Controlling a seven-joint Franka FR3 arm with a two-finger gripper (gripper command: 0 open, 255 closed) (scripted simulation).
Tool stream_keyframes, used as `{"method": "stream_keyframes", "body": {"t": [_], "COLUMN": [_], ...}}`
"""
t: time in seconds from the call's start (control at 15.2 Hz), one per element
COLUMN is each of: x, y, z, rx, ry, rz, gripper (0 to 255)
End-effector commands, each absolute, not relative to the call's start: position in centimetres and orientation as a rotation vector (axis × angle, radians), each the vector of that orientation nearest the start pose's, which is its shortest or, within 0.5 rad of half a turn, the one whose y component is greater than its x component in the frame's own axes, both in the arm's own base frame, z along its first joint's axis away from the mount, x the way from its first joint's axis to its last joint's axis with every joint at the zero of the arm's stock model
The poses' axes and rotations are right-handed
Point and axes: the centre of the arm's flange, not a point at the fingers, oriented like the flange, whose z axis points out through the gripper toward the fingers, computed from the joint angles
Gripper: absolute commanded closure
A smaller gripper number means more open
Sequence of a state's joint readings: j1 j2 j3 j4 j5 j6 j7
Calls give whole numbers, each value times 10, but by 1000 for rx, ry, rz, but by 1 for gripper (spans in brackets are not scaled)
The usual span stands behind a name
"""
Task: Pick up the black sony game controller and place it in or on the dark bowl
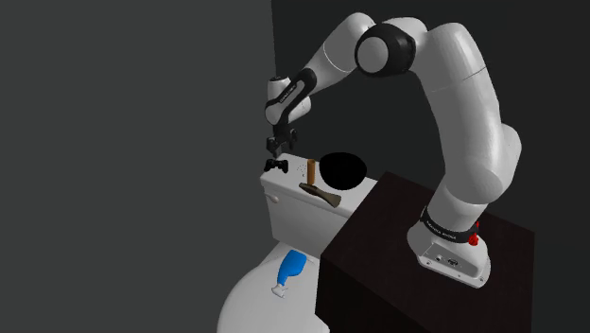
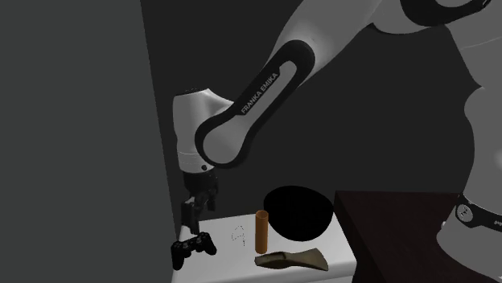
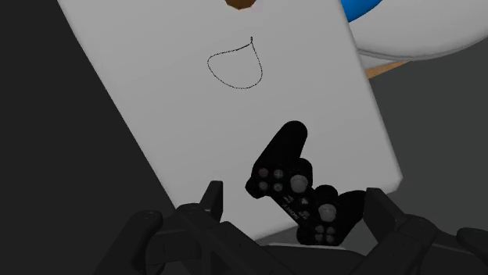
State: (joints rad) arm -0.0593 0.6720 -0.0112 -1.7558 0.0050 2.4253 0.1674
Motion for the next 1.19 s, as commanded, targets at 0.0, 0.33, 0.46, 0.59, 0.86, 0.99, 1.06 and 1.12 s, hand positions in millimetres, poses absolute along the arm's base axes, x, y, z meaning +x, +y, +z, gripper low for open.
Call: {"method": "stream_keyframes", "body": {"t": [0.0, 0.33, 0.46, 0.59, 0.86, 0.99, 1.06, 1.12], "x": [667, 667, 667, 667, 667, 667, 667, 667], "y": [-48, -48, -48, -48, -48, -48, -48, -48], "z": [170, 144, 135, 135, 135, 136, 136, 135], "rx": [-3122, -3122, -3122, -3122, -3122, -3122, -3122, -3122], "ry": [378, 378, 378, 378, 378, 378, 378, 378], "rz": [6, 6, 6, 6, 6, 6, 6, 6], "gripper": [0, 0, 0, 0, 0, 255, 255, 255]}}
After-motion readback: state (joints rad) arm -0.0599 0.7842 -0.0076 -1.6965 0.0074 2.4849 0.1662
